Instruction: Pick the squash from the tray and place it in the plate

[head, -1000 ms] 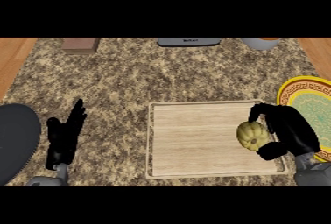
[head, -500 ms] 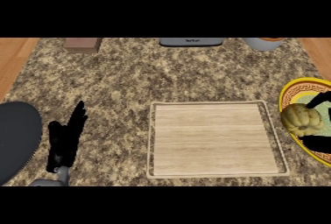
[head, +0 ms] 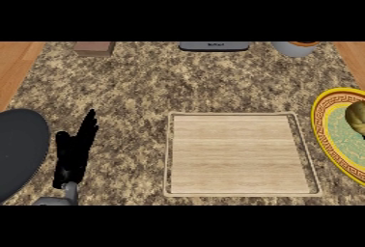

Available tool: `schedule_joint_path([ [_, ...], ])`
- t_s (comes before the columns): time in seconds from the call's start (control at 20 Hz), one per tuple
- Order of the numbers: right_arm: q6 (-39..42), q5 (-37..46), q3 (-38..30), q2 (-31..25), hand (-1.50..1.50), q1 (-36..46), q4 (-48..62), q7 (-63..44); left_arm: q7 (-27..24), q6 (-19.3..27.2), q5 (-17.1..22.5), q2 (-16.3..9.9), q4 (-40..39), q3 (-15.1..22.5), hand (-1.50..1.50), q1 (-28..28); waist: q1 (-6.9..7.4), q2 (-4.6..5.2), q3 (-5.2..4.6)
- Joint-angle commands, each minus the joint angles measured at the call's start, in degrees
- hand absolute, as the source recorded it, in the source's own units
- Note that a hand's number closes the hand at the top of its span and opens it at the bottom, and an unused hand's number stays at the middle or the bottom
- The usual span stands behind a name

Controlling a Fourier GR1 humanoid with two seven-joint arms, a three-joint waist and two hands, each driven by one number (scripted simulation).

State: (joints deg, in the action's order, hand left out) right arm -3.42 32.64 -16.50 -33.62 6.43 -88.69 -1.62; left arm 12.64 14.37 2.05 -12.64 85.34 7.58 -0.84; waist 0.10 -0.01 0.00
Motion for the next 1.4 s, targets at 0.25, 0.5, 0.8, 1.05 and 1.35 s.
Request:
schedule_joint_path([
  [0.25,-1.1,2.5,-2.9,-3.3,1.50,9.3,24.5,10.0,-1.4,-3.3,0.6,0.5,-3.3,-3.6,0.00,-1.8,0.24,0.11,0.02],
  [0.5,1.6,3.7,-1.9,-5.7,1.50,13.1,38.0,14.2,0.9,-1.0,-2.2,1.6,1.2,-1.0,0.00,0.6,0.68,0.15,0.06],
  [0.8,8.1,6.1,1.0,-7.9,1.50,17.0,54.1,19.4,1.4,-1.9,-2.1,2.2,-0.4,-0.8,0.00,-3.2,1.77,0.80,0.18],
  [1.05,9.1,7.8,1.9,-9.3,-1.50,19.3,63.0,29.1,-1.1,-4.9,0.1,0.7,-4.2,-4.3,0.00,-3.8,1.12,0.52,0.13],
  [1.35,15.3,-1.9,-4.9,-8.5,-1.50,20.6,61.4,40.9,1.4,-2.2,-2.1,2.6,-1.8,-2.5,0.00,-2.2,-0.14,0.05,0.11],
])
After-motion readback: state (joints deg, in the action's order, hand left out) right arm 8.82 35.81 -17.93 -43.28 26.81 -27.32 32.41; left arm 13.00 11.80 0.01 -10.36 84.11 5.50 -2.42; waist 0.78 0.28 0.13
